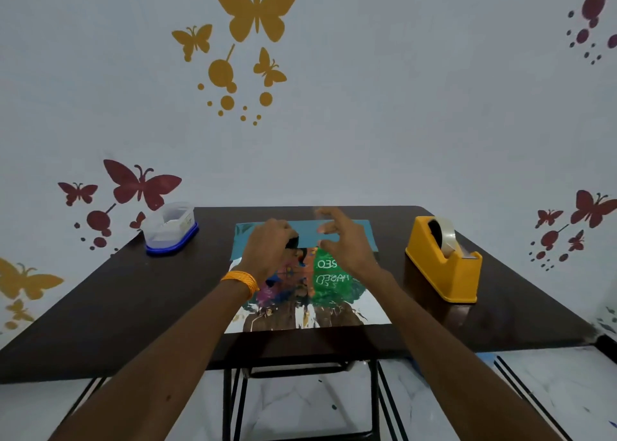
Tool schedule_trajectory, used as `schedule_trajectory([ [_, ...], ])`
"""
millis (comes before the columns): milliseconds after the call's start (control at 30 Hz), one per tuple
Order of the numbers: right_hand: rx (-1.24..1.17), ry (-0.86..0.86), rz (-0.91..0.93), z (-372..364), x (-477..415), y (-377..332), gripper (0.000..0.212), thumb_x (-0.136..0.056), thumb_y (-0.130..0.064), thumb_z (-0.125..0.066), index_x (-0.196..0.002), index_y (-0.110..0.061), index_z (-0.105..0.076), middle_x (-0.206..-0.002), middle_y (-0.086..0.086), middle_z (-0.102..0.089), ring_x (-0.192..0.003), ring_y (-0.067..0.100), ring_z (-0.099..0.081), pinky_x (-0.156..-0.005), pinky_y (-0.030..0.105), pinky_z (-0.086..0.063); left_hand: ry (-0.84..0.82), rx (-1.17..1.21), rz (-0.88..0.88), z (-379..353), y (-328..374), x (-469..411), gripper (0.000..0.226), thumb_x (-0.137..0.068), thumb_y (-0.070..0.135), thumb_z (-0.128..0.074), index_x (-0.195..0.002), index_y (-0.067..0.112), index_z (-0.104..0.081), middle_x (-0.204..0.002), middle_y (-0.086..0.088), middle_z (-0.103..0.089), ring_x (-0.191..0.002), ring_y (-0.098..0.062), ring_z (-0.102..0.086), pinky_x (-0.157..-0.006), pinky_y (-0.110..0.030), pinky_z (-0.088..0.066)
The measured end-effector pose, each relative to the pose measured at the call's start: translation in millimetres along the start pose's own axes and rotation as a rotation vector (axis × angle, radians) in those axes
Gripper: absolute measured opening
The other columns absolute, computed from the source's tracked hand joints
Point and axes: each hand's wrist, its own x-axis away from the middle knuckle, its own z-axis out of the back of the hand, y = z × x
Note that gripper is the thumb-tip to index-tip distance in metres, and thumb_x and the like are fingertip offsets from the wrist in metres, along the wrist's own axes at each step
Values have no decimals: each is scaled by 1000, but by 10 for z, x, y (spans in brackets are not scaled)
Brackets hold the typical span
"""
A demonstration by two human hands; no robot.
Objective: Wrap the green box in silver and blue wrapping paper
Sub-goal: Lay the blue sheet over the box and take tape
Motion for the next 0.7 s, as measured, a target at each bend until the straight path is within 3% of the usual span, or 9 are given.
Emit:
schedule_trajectory([
  [167,205,-2,31,-90,-59,6,66,-86,-1,-73,-138,-34,-50,-104,-1,-68,-91,16,-67,-75,38,-57,27,7,24,-15,24,43,34,-85,23,-74,-117,14,-71,-112,-6,-68,-103,-28,-58,-86,-43,-51],
  [333,288,-73,46,-123,-103,42,71,-82,-4,-78,-139,-35,-49,-100,-5,-71,-89,17,-68,-79,38,-58,33,9,8,-26,17,26,37,-88,25,-71,-123,15,-68,-115,-4,-67,-107,-26,-56,-89,-40,-49],
  [533,334,-73,73,-108,-111,88,70,-82,-2,-76,-139,-33,-49,-100,-7,-71,-85,15,-67,-77,40,-58,45,66,-21,-50,-24,53,49,-85,40,-70,-126,13,-63,-120,-6,-64,-110,-26,-54,-91,-42,-47],
  [633,336,-69,96,-123,-116,114,71,-81,0,-76,-138,-33,-50,-99,-7,-70,-86,15,-67,-76,42,-59,104,138,-27,-46,-68,124,55,-82,57,-64,-115,12,-67,-109,-4,-65,-101,-23,-56,-83,-43,-49],
  [700,349,-68,105,-131,-118,125,70,-81,-1,-76,-138,-33,-50,-98,-6,-71,-87,15,-67,-74,43,-58,137,150,-25,-36,-106,146,42,-89,49,-63,-106,11,-71,-101,-4,-67,-96,-23,-57,-80,-42,-50],
])
